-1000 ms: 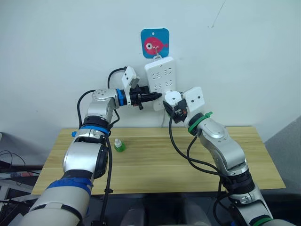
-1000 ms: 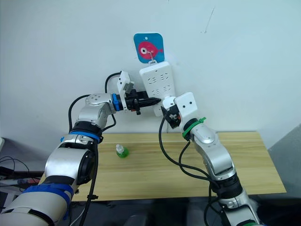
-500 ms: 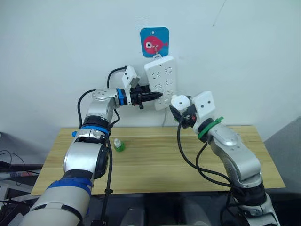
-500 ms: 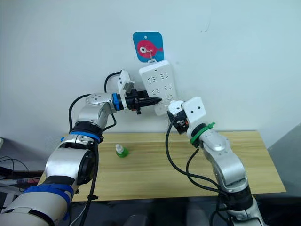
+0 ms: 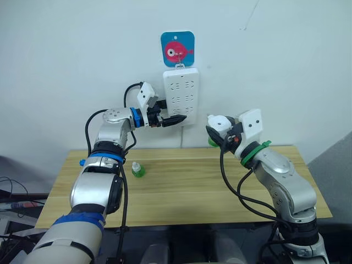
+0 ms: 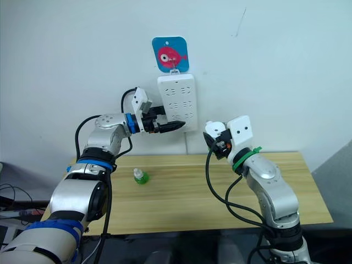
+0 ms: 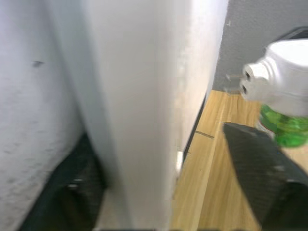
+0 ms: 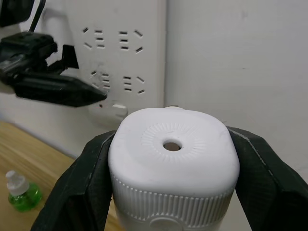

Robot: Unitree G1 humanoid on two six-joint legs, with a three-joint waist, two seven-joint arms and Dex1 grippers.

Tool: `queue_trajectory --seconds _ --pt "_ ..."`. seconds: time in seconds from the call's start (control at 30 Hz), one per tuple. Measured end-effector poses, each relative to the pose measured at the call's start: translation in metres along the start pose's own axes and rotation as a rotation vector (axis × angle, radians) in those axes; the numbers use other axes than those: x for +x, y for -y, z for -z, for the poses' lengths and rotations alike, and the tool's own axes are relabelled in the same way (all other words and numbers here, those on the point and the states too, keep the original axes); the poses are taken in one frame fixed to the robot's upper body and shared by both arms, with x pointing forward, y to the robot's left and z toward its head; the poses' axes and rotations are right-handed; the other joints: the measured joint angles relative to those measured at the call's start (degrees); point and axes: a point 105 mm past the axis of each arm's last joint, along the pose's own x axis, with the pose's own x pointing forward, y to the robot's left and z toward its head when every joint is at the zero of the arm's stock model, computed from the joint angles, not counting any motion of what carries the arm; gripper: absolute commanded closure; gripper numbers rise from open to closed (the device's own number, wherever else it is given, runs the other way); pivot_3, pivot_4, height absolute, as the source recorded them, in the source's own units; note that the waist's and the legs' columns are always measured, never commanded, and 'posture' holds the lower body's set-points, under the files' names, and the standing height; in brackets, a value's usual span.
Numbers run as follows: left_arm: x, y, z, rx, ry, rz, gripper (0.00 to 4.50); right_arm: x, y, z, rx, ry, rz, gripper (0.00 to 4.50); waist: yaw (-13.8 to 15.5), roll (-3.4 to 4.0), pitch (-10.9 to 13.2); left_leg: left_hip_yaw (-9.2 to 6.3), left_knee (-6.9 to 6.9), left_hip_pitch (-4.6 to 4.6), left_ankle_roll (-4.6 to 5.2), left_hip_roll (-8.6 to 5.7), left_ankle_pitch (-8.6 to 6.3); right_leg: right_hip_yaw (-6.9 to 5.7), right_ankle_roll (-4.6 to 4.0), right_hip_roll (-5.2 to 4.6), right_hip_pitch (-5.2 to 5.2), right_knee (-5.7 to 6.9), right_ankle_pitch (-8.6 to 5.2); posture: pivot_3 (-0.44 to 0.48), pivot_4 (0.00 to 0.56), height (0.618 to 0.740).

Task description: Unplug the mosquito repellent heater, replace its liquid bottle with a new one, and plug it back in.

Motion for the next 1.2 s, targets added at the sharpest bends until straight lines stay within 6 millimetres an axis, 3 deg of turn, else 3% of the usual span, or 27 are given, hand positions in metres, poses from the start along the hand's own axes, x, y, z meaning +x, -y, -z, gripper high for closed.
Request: queue_trajectory --seconds 0.23,0.37,0.43,0.53,0.67,0.8,0.93,1.07,1.2 --pt "-0.040 -0.007 0.022 -0.006 -0.053 -0.137 0.02 -0.003 0.016 0.006 0.036 0.013 0.041 1.48 -0.7 0.03 0.0 -0.01 -0.08 -0.01 -0.09 0.17 0.05 0.07 -0.03 0.17 -0.18 0.12 0.02 -0.020 0.136 0.740" --pt "-0.079 -0.010 0.030 -0.042 -0.048 -0.277 0.02 -0.008 0.027 0.010 0.117 0.019 0.066 1.48 -0.9 0.06 0.0 -0.06 -0.16 -0.07 -0.14 0.17 0.07 0.08 -0.03 0.10 -0.24 0.09 0.02 -0.002 0.139 0.740" --pt "-0.089 0.000 0.025 -0.052 -0.025 -0.292 0.02 -0.011 0.037 0.014 0.218 0.027 0.101 1.48 -0.4 0.07 0.0 -0.08 -0.18 -0.10 -0.18 0.11 0.06 0.07 -0.03 -0.02 -0.23 0.06 0.02 0.012 0.140 0.740" --pt "-0.089 0.021 0.013 -0.050 0.000 -0.259 0.02 -0.010 0.045 0.019 0.446 0.040 0.127 1.48 0.5 0.12 0.1 -0.07 -0.16 -0.12 -0.17 0.01 0.04 0.10 -0.04 -0.16 -0.17 0.01 0.02 0.032 0.144 0.740" --pt "-0.079 0.051 -0.004 -0.028 0.030 -0.197 0.02 -0.009 0.057 0.017 0.743 0.092 0.139 1.48 1.4 0.26 0.2 -0.01 -0.14 -0.11 -0.12 -0.04 0.01 0.12 -0.04 -0.20 -0.14 -0.04 0.02 0.059 0.148 0.740" --pt "-0.042 0.091 -0.004 -0.046 0.072 -0.073 0.02 -0.013 0.061 0.016 0.969 0.129 0.095 1.48 2.2 0.47 0.3 -0.01 -0.15 -0.10 -0.11 -0.07 0.01 0.11 -0.04 -0.20 -0.11 -0.01 0.02 0.062 0.147 0.740" --pt "-0.004 0.112 -0.008 -0.021 0.134 -0.007 0.02 -0.015 0.057 0.010 1.085 0.152 0.045 1.48 2.0 0.56 0.4 0.11 -0.15 -0.09 -0.09 -0.04 0.01 0.13 -0.04 -0.18 -0.12 0.01 0.02 0.045 0.142 0.740" --pt "0.029 0.116 -0.019 0.015 0.217 -0.018 0.02 -0.014 0.054 0.004 1.131 0.163 0.029 1.48 1.8 0.56 0.4 0.19 -0.14 -0.09 -0.07 -0.03 0.01 0.14 -0.03 -0.15 -0.11 0.01 0.02 0.028 0.140 0.740" --pt "0.043 0.116 -0.016 0.029 0.242 -0.037 0.02 -0.015 0.054 -0.001 1.134 0.174 0.034 1.48 1.5 0.57 0.4 0.20 -0.16 -0.09 -0.04 0.02 0.00 0.13 -0.03 -0.09 -0.14 0.03 0.02 0.028 0.140 0.740"
